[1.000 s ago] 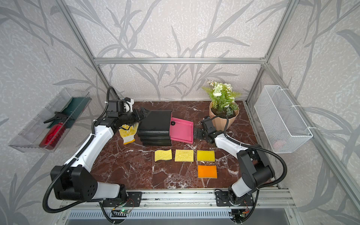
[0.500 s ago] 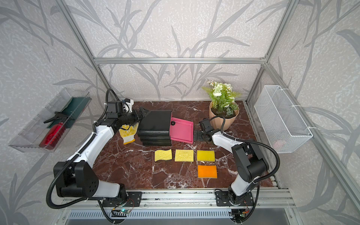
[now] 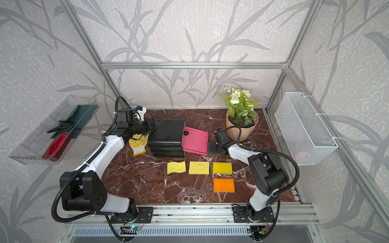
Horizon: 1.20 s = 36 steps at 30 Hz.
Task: Take the sponge out of the drawer
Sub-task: Close the drawer of the storage box.
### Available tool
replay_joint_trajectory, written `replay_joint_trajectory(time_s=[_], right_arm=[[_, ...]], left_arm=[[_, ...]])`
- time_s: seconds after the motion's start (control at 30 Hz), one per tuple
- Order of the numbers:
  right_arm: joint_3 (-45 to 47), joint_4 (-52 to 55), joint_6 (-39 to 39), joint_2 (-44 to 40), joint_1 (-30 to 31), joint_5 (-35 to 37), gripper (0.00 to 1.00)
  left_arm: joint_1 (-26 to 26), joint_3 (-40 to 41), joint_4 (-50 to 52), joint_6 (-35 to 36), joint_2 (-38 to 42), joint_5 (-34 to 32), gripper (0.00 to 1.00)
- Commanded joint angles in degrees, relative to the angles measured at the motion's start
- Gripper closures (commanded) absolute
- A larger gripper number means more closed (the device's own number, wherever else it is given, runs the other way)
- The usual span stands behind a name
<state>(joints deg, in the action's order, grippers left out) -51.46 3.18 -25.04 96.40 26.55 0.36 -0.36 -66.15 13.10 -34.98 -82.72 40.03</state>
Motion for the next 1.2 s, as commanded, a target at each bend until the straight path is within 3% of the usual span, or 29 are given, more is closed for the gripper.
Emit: replay_joint_trajectory(time_s=[0.0, 0.4, 0.6, 0.83, 1.03, 1.17], right_arm=[[-0.1, -6.7, -0.5, -2.4, 2.4, -3.9, 0.01], [-1.8, -9.4, -1.2, -3.4, 5.7, -2.9, 0.01], [-2.9, -3.5, 0.2, -7.1, 5.6, -1.6, 0.01], [-0.9, -0.9, -1.8, -7.9, 5.8, -5.0, 0.01], [-0.9, -1.7, -1.9, -6.3, 5.9, -8.2, 0.0], [-2.7, -0.7, -2.0, -3.9, 7.0, -11.1, 0.02]], left_arm=[[-0.2, 1.4, 0.2, -1.1, -0.9, 1.6, 0.01], [-0.5, 0.3, 2.2, 0.0, 0.2, 0.2, 0.01], [0.3, -6.4, 16.1, 10.4, 4.5, -13.6, 0.01], [0.8, -8.9, 25.7, 16.2, 3.7, -27.8, 0.01], [2.7, -8.1, 25.3, 16.0, 1.2, -27.1, 0.01], [2.9, -7.1, 24.4, 16.1, -0.1, -22.9, 0.01]])
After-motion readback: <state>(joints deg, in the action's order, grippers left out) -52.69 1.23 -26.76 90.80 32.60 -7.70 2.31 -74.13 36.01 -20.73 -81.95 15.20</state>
